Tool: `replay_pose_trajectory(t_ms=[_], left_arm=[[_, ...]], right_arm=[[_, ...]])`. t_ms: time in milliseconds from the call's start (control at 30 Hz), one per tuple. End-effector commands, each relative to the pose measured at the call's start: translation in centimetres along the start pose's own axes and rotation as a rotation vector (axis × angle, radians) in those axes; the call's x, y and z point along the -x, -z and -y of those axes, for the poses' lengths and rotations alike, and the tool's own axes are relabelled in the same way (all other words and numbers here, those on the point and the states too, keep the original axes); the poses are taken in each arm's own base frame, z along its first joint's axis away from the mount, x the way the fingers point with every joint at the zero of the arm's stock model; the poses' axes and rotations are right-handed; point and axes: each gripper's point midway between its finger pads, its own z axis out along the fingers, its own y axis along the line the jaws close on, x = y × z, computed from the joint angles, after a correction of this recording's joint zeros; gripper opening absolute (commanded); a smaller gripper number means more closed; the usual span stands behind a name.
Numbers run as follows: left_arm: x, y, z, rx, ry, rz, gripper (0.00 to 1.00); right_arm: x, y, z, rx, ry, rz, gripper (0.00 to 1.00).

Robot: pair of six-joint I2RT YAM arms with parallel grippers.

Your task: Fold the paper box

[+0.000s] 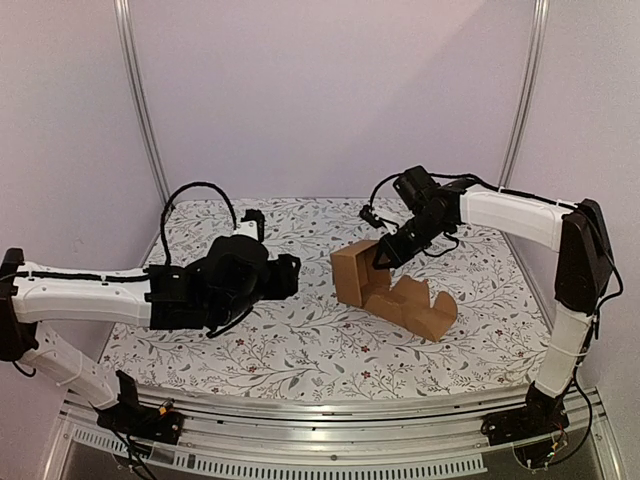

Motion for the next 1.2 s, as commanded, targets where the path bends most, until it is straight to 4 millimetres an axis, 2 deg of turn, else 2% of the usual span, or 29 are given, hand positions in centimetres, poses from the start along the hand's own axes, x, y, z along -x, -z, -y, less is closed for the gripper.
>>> replay_pose_trajectory(t_ms=[0, 133, 267, 333, 433, 567, 767, 900, 1033, 1133, 1167], left_arm=[[-3.0, -3.4, -4.9, -0.009, -0.027, -0.129, 0.68], [-4.1, -6.3, -3.3, -0.1, -0.053, -0.187, 0.67], [-6.9, -9.5, 0.2, -0.207, -0.065, -0.29, 0.63], [-7.1, -10.3, 2.2, -0.283, -0.036, -0.297, 0.61], [-6.9, -10.4, 4.4, -0.381, 0.004, -0.283, 0.59], [-6.7, -10.1, 6.0, -0.462, 0.034, -0.271, 0.55], [-7.6, -10.8, 7.7, -0.485, 0.076, -0.308, 0.51], [-8.2, -11.2, 9.5, -0.505, 0.093, -0.326, 0.5], [-8.3, -11.8, 9.0, -0.439, 0.124, -0.325, 0.5], [-8.3, -12.4, 6.7, -0.327, 0.169, -0.303, 0.5], [-8.5, -12.7, 5.0, -0.257, 0.19, -0.295, 0.51]], right_arm=[[-0.7, 2.7, -4.6, 0.229, 0.112, 0.02, 0.07], [-1.0, 3.4, -6.3, 0.271, 0.148, 0.03, 0.08], [-1.2, 3.3, -7.4, 0.276, 0.185, 0.027, 0.08], [-1.2, 3.0, -7.6, 0.27, 0.197, 0.024, 0.08], [-1.3, 2.5, -7.4, 0.252, 0.192, 0.019, 0.09], [-1.0, 1.9, -6.4, 0.196, 0.17, 0.026, 0.09], [-0.4, 0.5, -4.4, 0.082, 0.081, 0.019, 0.08], [-0.1, -0.4, -4.3, 0.068, 0.028, 0.005, 0.07], [-0.3, -1.1, -4.6, 0.067, 0.013, -0.011, 0.07], [-0.2, -0.8, -4.7, 0.068, 0.007, -0.008, 0.07], [-0.2, -0.6, -4.7, 0.062, 0.01, -0.006, 0.07]])
